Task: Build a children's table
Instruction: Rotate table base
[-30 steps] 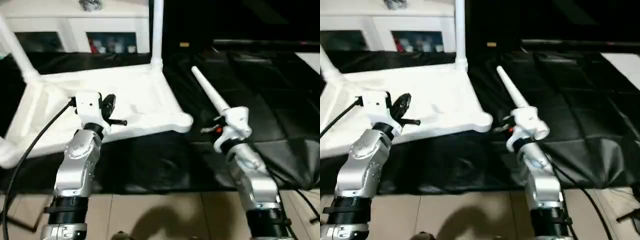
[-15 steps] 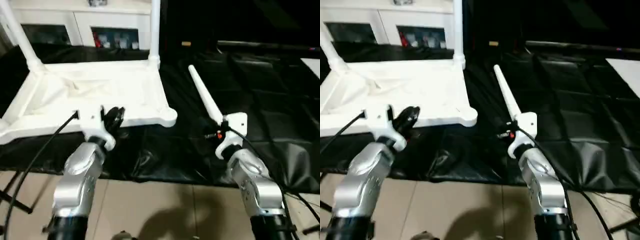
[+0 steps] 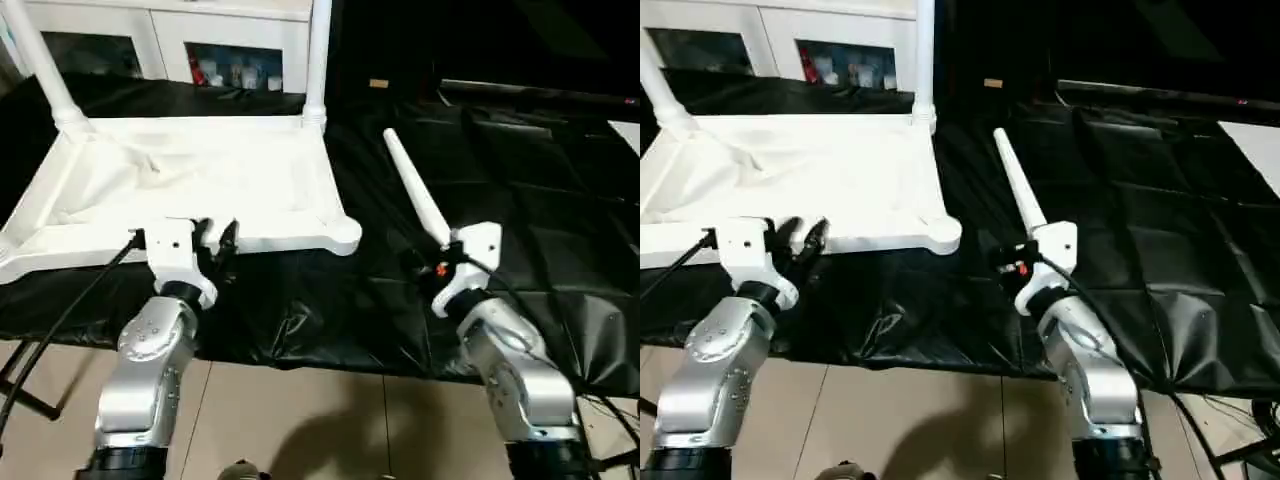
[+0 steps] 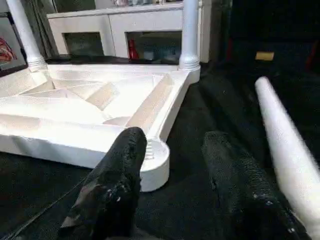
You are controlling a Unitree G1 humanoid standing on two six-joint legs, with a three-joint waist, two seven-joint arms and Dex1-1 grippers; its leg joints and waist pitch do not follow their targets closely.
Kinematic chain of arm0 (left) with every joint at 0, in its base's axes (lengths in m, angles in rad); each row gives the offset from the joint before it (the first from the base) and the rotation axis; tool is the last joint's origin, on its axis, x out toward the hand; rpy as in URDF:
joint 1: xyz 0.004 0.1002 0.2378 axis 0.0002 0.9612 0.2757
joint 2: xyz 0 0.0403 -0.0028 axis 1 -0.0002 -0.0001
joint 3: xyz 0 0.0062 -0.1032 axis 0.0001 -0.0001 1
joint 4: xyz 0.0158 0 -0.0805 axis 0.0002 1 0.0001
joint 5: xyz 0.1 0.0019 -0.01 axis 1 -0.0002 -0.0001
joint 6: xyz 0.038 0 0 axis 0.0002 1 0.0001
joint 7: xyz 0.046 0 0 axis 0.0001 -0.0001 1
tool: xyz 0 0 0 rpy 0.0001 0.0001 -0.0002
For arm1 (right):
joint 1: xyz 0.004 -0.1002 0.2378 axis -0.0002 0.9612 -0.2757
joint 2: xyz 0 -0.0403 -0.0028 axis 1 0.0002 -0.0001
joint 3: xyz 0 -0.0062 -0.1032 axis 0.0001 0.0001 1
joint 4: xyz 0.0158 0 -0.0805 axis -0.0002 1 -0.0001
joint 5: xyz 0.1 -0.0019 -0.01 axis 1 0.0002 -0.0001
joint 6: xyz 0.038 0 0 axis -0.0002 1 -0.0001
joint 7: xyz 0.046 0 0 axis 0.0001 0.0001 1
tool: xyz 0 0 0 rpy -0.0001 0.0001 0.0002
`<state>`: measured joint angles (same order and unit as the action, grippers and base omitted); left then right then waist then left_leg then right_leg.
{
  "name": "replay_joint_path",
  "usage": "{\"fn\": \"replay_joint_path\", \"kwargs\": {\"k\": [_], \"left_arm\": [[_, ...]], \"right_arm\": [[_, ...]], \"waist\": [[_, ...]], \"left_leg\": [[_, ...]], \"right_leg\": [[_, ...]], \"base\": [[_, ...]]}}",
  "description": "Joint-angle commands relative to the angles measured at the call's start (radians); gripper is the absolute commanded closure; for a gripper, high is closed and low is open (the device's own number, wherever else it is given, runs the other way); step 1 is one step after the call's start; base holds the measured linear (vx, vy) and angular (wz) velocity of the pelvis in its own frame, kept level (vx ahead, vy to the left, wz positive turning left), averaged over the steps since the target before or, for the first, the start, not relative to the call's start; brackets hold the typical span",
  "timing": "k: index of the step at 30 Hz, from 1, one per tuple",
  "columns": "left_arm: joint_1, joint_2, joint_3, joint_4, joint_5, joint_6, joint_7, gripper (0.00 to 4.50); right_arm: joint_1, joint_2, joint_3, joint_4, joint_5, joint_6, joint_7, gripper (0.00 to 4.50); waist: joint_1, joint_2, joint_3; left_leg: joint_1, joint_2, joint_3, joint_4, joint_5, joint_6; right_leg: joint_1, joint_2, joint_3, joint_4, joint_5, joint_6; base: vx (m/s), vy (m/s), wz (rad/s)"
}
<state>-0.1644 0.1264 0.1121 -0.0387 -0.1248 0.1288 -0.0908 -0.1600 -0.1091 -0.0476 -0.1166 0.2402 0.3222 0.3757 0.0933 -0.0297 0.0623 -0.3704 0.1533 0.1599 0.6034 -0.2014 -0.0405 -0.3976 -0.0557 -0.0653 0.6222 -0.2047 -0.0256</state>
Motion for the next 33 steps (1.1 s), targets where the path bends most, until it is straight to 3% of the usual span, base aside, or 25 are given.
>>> {"fn": "replay_joint_path", "kwargs": {"k": [1,6,8,9,11,12,13,14,16,18,25,27,28,29,31,32,33], "left_arm": [[-0.008,0.01,-0.001,-0.014,0.01,-0.003,-0.009,1.85],[-0.016,0.017,0.012,-0.036,0.035,0.053,0.032,1.4],[-0.02,0.019,0.012,-0.047,0.027,0.089,0.036,1.23],[-0.024,0.026,0.01,-0.059,0.011,0.155,0.029,1.16],[-0.028,0.032,0.008,-0.073,-0.059,0.171,-0.036,1.11],[-0.028,0.032,0.008,-0.073,-0.059,0.17,-0.037,1.11],[-0.026,0.03,0.008,-0.071,-0.058,0.115,-0.044,0.9],[-0.027,0.024,0.011,-0.071,-0.064,0.096,-0.048,0.82],[-0.036,0.026,-0.002,-0.055,-0.037,0.079,-0.049,0.78],[-0.037,0.032,-0.013,-0.048,-0.016,0.062,-0.051,0.46],[-0.035,0.055,-0.065,-0.051,-0.004,0.094,-0.09,0.46],[-0.032,0.053,-0.066,-0.053,-0.007,0.087,-0.092,0.46],[-0.029,0.053,-0.067,-0.056,-0.003,0.082,-0.093,0.46],[-0.028,0.052,-0.067,-0.056,-0.002,0.08,-0.094,0.46],[-0.028,0.052,-0.067,-0.056,-0.001,0.08,-0.095,0.46],[-0.026,0.053,-0.066,-0.057,-0.003,0.08,-0.097,0.46],[-0.024,0.054,-0.065,-0.059,-0.004,0.084,-0.098,0.46]], "right_arm": [[0.004,-0.017,-0.029,-0.055,0.015,0.032,-0.019,2.04],[-0.016,-0.03,-0.079,-0.042,0.01,0.02,-0.061,1.59],[-0.021,-0.023,-0.094,-0.019,0.014,0.011,-0.076,1.45],[-0.019,-0.007,-0.104,-0.011,0.029,0.005,-0.084,1.34],[-0.007,0.02,-0.109,-0.006,0.054,0.019,-0.1,1.23],[-0.007,0.02,-0.109,-0.006,0.053,0.019,-0.1,1.23],[0.003,0.025,-0.091,-0.009,0.047,0.013,-0.094,1.03],[0.007,0.025,-0.084,-0.008,0.036,0.012,-0.101,0.96],[0.018,0.018,-0.053,-0.001,0.008,0.038,-0.108,0.89],[0.02,0.012,-0.038,0.005,-0.013,0.046,-0.114,0.61],[0.028,-0.024,0.044,0.044,-0.075,0.027,-0.071,0.61],[0.026,-0.03,0.055,0.045,-0.083,0.021,-0.068,0.61],[0.022,-0.039,0.077,0.048,-0.098,0.011,-0.061,0.61],[0.019,-0.042,0.086,0.05,-0.103,0.007,-0.058,0.61],[0.016,-0.042,0.091,0.053,-0.104,0.005,-0.055,0.61],[0.014,-0.043,0.098,0.053,-0.107,0.003,-0.053,0.61],[0.011,-0.043,0.103,0.054,-0.11,0.0,-0.052,0.61]], "waist": [[0.002,0.001,-0.066],[-0.002,0.003,-0.058],[-0.002,0.002,-0.058],[-0.001,0.008,-0.059],[-0.001,0.005,-0.059],[-0.001,0.012,-0.059],[-0.002,0.01,-0.06],[0.0,0.021,-0.061],[-0.004,0.017,-0.062],[-0.004,0.017,-0.063],[-0.004,0.014,-0.063],[-0.004,0.01,-0.061],[-0.004,0.012,-0.056],[-0.007,0.015,-0.047],[-0.011,0.017,-0.043],[-0.013,0.013,-0.036],[-0.012,0.015,-0.036]], "left_leg": [[0.006,0.074,-0.024,-0.072,-0.079,0.073],[0.011,0.075,-0.021,-0.077,-0.161,0.028],[0.01,0.074,-0.02,-0.077,-0.169,0.018],[0.012,0.074,-0.019,-0.077,-0.169,0.011],[0.01,0.071,-0.02,-0.077,-0.167,0.014],[0.01,0.073,-0.021,-0.078,-0.17,0.011],[0.009,0.073,-0.021,-0.078,-0.168,0.012],[0.009,0.074,-0.022,-0.077,-0.16,0.012],[0.008,0.074,-0.022,-0.078,-0.158,0.009],[0.007,0.072,-0.021,-0.077,-0.153,0.008],[0.008,0.073,-0.019,-0.075,-0.155,0.008],[0.015,0.075,-0.02,-0.08,-0.214,0.0],[0.024,0.075,-0.02,-0.086,-0.291,-0.009],[0.043,0.074,-0.019,-0.095,-0.403,-0.013],[0.065,0.069,-0.018,-0.097,-0.48,-0.008],[0.076,0.062,-0.016,-0.096,-0.515,-0.001],[0.079,0.061,-0.017,-0.096,-0.514,0.003]], "right_leg": [[0.056,-0.093,0.062,-0.068,-0.032,-0.155],[0.048,-0.093,0.063,-0.085,-0.202,-0.126],[0.047,-0.093,0.063,-0.086,-0.219,-0.127],[0.046,-0.093,0.064,-0.082,-0.216,-0.128],[0.046,-0.093,0.063,-0.083,-0.212,-0.132],[0.043,-0.09,0.062,-0.086,-0.207,-0.132],[0.046,-0.09,0.062,-0.085,-0.195,-0.132],[0.045,-0.09,0.062,-0.082,-0.171,-0.134],[0.048,-0.088,0.061,-0.081,-0.14,-0.136],[0.051,-0.088,0.062,-0.081,-0.137,-0.132],[0.052,-0.091,0.063,-0.079,-0.135,-0.143],[0.057,-0.092,0.061,-0.082,-0.206,-0.136],[0.058,-0.092,0.061,-0.092,-0.313,-0.12],[0.056,-0.086,0.053,-0.109,-0.456,-0.101],[0.059,-0.081,0.043,-0.127,-0.565,-0.089],[0.064,-0.08,0.036,-0.147,-0.657,-0.071],[0.069,-0.081,0.034,-0.151,-0.681,-0.066]], "base": [[0.0,0.0,0.0],[0.0,0.0,0.0],[0.0,0.0,0.0],[0.0,0.0,0.0],[0.0,0.0,0.0],[0.0,0.0,0.0],[0.0,0.0,0.0],[0.0,0.0,0.0],[0.0,0.0,0.0],[0.0,0.0,0.0],[0.0,0.0,0.0],[0.0,0.0,0.0],[0.0,0.0,0.0],[0.0,0.0,0.0],[0.0,0.0,0.0],[0.0,0.0,0.0],[0.0,0.0,0.0]]}}
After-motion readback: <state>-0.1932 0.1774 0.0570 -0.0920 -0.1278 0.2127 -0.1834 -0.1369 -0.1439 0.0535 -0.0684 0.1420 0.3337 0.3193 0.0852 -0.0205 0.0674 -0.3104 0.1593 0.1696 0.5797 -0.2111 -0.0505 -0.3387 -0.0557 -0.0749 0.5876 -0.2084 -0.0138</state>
